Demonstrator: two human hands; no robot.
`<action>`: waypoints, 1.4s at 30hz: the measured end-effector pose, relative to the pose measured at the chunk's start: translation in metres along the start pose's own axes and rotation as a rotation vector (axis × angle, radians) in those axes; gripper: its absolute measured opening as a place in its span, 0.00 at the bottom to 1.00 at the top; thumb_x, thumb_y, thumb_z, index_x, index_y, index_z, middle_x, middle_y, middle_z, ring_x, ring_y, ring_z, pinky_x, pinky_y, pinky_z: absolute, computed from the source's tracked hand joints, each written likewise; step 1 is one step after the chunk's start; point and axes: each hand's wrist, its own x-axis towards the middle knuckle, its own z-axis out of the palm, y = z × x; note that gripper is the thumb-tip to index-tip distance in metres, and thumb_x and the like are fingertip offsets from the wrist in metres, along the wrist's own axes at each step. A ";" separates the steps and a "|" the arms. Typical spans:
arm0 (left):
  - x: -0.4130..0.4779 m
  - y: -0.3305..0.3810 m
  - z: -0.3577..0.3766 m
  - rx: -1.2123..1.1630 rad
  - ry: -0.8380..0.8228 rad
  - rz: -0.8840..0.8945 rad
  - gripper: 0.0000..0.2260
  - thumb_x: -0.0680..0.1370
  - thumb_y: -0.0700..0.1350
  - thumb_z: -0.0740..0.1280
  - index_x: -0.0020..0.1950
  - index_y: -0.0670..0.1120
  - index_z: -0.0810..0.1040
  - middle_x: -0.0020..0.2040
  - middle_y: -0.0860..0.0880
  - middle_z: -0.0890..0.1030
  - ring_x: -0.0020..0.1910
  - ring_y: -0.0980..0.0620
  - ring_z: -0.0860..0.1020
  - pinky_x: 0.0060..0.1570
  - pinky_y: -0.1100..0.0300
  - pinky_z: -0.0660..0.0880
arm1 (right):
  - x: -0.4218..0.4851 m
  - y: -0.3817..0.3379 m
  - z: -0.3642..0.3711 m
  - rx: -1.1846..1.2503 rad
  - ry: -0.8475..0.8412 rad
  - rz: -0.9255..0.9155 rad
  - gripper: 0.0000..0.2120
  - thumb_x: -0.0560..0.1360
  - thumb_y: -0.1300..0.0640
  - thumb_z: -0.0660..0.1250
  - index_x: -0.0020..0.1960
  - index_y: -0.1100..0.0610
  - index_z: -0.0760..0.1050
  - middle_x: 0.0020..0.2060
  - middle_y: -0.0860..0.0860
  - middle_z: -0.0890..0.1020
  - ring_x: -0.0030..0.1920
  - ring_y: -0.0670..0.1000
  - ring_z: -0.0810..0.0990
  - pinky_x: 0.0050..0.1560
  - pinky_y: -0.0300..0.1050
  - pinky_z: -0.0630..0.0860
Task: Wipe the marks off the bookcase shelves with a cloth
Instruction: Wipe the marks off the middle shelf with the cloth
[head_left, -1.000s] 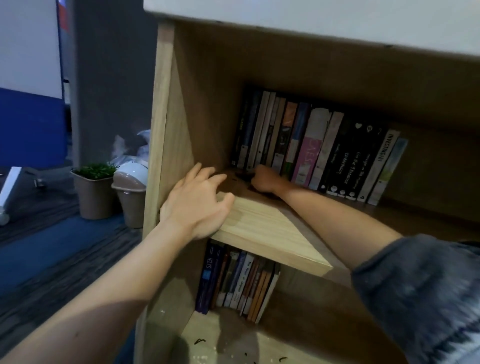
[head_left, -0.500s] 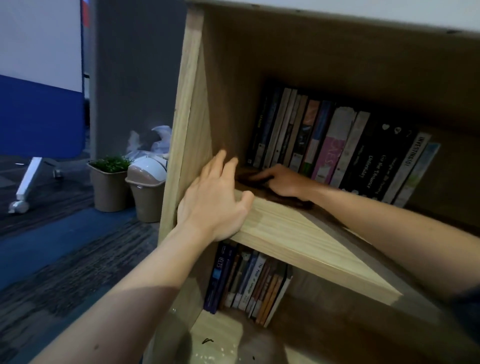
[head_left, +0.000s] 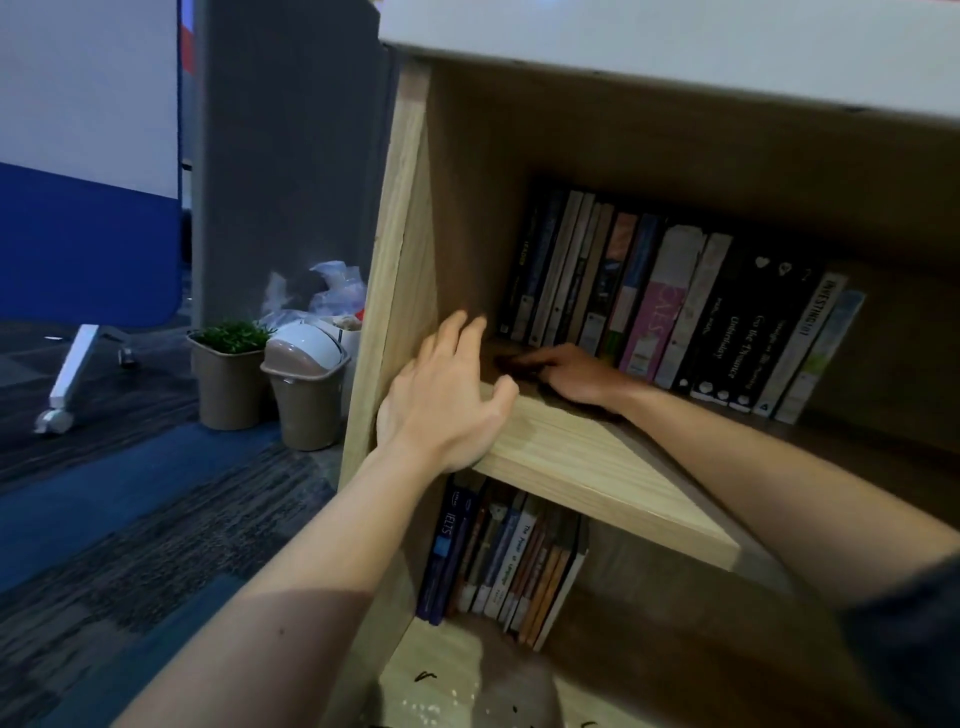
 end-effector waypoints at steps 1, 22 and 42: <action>0.000 -0.001 0.001 -0.004 0.001 -0.008 0.27 0.79 0.54 0.56 0.76 0.50 0.53 0.77 0.51 0.54 0.74 0.51 0.56 0.67 0.53 0.60 | -0.004 -0.005 0.003 0.040 -0.007 0.040 0.20 0.78 0.64 0.53 0.66 0.52 0.71 0.66 0.51 0.72 0.64 0.49 0.70 0.64 0.42 0.64; 0.001 0.058 -0.009 0.115 -0.522 0.058 0.14 0.77 0.48 0.61 0.63 0.53 0.75 0.63 0.49 0.74 0.61 0.47 0.73 0.60 0.53 0.71 | -0.123 0.023 0.002 -0.134 0.332 0.313 0.19 0.75 0.62 0.56 0.65 0.57 0.72 0.62 0.55 0.76 0.62 0.56 0.73 0.58 0.46 0.72; 0.016 0.016 -0.061 0.130 -0.800 0.065 0.17 0.77 0.41 0.61 0.60 0.60 0.77 0.61 0.53 0.75 0.60 0.53 0.72 0.63 0.60 0.65 | -0.121 0.017 -0.002 -0.193 0.360 0.295 0.16 0.75 0.56 0.58 0.61 0.53 0.75 0.59 0.54 0.77 0.56 0.56 0.76 0.53 0.46 0.74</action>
